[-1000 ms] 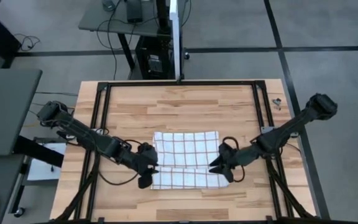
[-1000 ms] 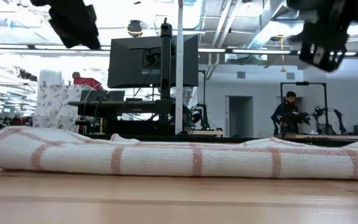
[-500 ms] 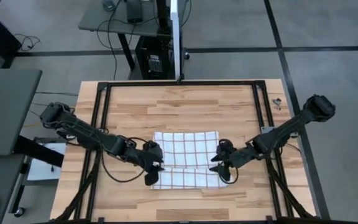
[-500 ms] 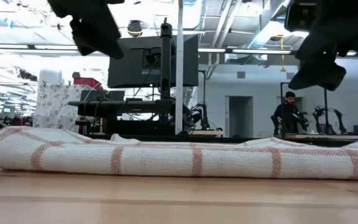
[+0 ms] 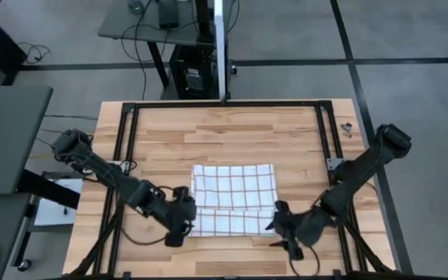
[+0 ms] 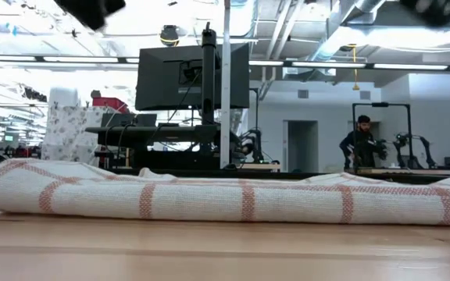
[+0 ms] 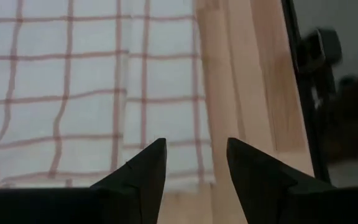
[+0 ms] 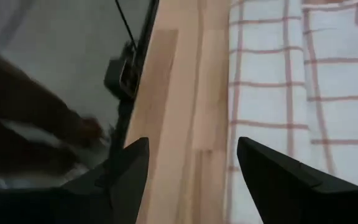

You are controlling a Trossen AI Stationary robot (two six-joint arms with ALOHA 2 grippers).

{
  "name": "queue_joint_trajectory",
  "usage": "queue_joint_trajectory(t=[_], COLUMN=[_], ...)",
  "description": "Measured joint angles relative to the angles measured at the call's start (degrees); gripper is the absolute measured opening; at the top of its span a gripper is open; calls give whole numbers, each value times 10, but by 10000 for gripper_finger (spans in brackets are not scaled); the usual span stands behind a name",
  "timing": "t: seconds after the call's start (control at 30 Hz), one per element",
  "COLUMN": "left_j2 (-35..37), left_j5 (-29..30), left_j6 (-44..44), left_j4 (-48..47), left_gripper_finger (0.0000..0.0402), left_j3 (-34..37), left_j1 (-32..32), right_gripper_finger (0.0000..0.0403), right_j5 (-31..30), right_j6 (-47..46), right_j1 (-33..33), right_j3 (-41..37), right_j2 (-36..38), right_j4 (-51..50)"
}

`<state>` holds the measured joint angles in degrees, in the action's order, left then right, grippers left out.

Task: Roll towel
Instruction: Roll the white towel

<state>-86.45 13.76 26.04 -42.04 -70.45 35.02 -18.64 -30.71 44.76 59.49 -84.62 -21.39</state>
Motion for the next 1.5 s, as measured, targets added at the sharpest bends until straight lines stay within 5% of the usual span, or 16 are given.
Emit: queue_joint_trajectory(t=[0.23, 0.6, 0.93, 1.5], left_j2=[-115, -267, -325, -344], left_j5=[50, 54, 56, 174], left_j6=[-8, 67, 73, 73], left_j4=[-40, -36, -21, -22], left_gripper_finger=[153, 169, 194, 187], left_j3=[-85, -134, -135, -130], left_j1=[64, 70, 61, 53], right_gripper_finger=[239, 225, 226, 228], right_j5=[-112, -119, -119, -135], right_j6=[1, -84, -110, -45], right_j1=[48, 57, 50, 22], right_j3=[62, 62, 62, 59], right_j2=[-83, -222, -245, -263], right_j4=[-129, -123, -120, -121])
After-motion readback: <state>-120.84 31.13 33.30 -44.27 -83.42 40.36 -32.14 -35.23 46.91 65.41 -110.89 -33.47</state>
